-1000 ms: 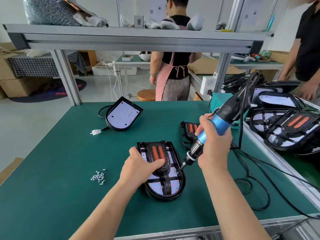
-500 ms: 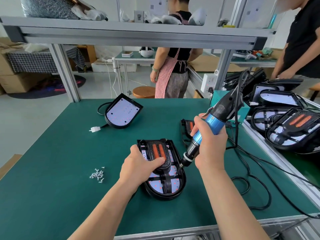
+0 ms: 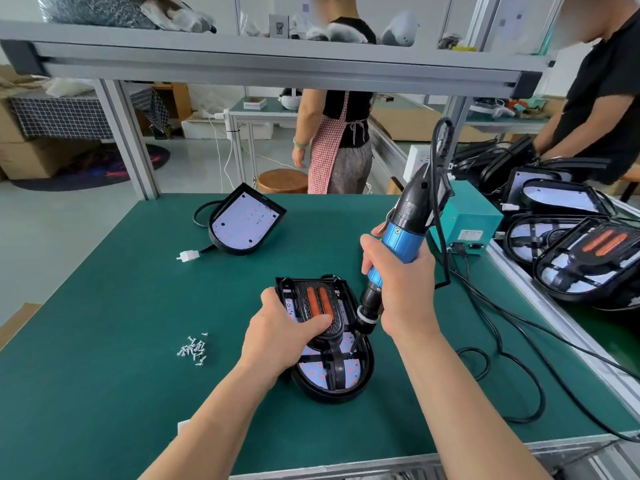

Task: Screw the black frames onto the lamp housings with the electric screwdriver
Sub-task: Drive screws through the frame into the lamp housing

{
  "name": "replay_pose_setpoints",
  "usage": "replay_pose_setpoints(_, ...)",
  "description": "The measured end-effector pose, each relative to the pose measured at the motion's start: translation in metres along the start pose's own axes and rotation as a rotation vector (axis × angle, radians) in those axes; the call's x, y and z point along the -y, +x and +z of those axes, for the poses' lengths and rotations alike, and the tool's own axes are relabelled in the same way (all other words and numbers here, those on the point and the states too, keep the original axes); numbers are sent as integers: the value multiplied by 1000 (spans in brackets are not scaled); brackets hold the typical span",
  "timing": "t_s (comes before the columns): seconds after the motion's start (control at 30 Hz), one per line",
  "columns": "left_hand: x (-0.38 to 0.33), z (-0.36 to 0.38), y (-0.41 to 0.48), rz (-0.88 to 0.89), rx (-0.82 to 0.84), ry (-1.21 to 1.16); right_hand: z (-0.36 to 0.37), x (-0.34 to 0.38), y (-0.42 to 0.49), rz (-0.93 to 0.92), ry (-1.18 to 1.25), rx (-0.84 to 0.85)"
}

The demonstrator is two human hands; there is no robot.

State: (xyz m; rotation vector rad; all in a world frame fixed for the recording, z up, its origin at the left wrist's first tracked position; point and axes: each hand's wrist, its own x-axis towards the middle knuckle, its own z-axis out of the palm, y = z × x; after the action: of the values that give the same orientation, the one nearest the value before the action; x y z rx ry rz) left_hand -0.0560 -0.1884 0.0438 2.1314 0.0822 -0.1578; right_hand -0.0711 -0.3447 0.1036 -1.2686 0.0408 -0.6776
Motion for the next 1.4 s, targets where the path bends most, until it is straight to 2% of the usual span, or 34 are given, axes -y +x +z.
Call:
replay_pose_setpoints(0.33,4,4,2,0,-28,-75,1,-6,3,41,-19,128)
replay_pose_setpoints(0.63,-1,1,-2,-23,-12,-52,-10,0,0,86,76,92)
replay_pose_setpoints(0.93,-8,-2,-6,-28,39,-30,-19,20,-6,-32,113,46)
replay_pose_setpoints(1.07,-5,-13,-6,-9,63,63,-17,34,3,-54,229,-50)
replay_pose_setpoints(1.2,12,-59,6,18,-139,142,-20,30,0,22,361,-175)
replay_pose_setpoints(1.27,26,-87,16,-5,-186,240,-22,26,-5,49,365,-221)
replay_pose_setpoints(1.4,45,-123,31,-52,-105,425,-23,17,-14,60,365,-273)
